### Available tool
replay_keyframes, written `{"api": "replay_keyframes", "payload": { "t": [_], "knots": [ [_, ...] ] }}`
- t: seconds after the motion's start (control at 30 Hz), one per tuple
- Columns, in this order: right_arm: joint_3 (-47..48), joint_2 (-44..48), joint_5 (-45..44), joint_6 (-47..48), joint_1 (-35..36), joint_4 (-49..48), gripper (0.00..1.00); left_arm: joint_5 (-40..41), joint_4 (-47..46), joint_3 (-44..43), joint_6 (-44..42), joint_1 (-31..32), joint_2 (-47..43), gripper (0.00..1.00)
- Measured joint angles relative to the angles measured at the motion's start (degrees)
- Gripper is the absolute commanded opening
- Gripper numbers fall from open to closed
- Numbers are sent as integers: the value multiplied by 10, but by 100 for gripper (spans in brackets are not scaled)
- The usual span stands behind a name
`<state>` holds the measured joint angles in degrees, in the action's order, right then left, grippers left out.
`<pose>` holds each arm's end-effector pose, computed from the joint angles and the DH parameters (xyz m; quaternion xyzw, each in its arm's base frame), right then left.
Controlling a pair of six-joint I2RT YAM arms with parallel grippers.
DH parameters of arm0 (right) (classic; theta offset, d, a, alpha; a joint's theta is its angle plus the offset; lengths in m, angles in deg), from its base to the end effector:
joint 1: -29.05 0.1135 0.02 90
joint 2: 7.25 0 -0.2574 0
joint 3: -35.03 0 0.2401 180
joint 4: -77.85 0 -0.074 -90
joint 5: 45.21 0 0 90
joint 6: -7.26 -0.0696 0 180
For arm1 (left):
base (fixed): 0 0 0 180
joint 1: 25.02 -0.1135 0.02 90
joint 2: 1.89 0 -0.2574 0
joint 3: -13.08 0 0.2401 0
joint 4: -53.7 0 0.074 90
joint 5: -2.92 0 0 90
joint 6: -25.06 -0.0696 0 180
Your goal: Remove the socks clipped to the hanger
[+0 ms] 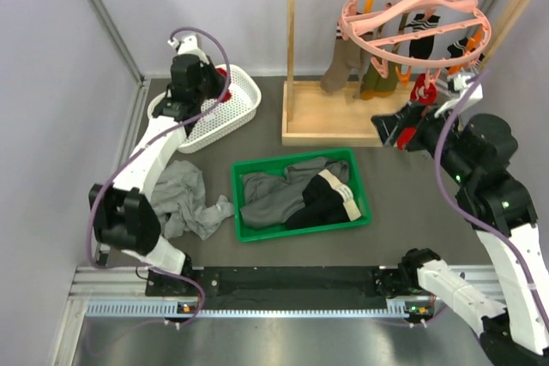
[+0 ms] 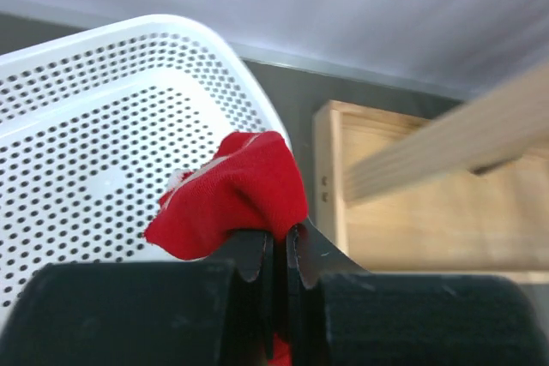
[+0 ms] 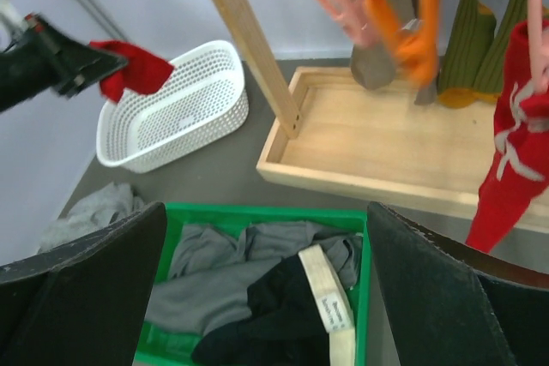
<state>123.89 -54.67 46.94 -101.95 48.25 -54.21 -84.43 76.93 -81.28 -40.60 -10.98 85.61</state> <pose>0.1582 0.0579 0.4457 -0.0124 0.7459 0.2322 0.6241 0.3741 -0.0902 0.3589 -0.0856 0.7959 -0.1794 0.5719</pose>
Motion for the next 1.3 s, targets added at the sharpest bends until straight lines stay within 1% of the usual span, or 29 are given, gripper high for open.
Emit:
{"api": "replay_keyframes", "payload": {
  "t": [0.17,0.2,0.3,0.33,0.47,0.5,0.57,0.63,0.7,0.83,1.03,1.13,1.3],
  "knots": [
    [-21,56,30,2,0,31,99,-27,9,-43,23,-62,92,0],
    [-21,61,32,2,0,35,99,-33,12,-50,26,-69,109,2],
    [-21,72,36,6,0,49,99,-45,35,-84,32,-88,173,20],
    [-21,74,36,7,0,56,99,-46,46,-98,33,-91,195,39],
    [-21,80,34,12,0,69,99,-45,81,-134,22,-91,238,73],
    [-21,81,32,12,0,70,99,-43,90,-143,19,-90,243,77],
    [-21,84,26,13,0,69,99,-42,100,-156,12,-90,244,90],
    [-22,85,15,15,0,68,99,-41,101,-164,8,-89,241,96],
    [-32,88,-5,16,0,64,99,-33,105,-164,3,-87,231,98],
    [-67,90,-61,16,0,58,99,-13,111,-146,-9,-82,193,99],
    [-102,86,-156,23,0,50,99,-23,104,-31,-4,-67,58,99],
    [-94,66,-164,49,0,46,99,-44,93,29,5,-52,-14,99],
    [-26,-21,-174,93,-3,55,99,-82,75,122,14,-19,-99,99]
  ]
}}
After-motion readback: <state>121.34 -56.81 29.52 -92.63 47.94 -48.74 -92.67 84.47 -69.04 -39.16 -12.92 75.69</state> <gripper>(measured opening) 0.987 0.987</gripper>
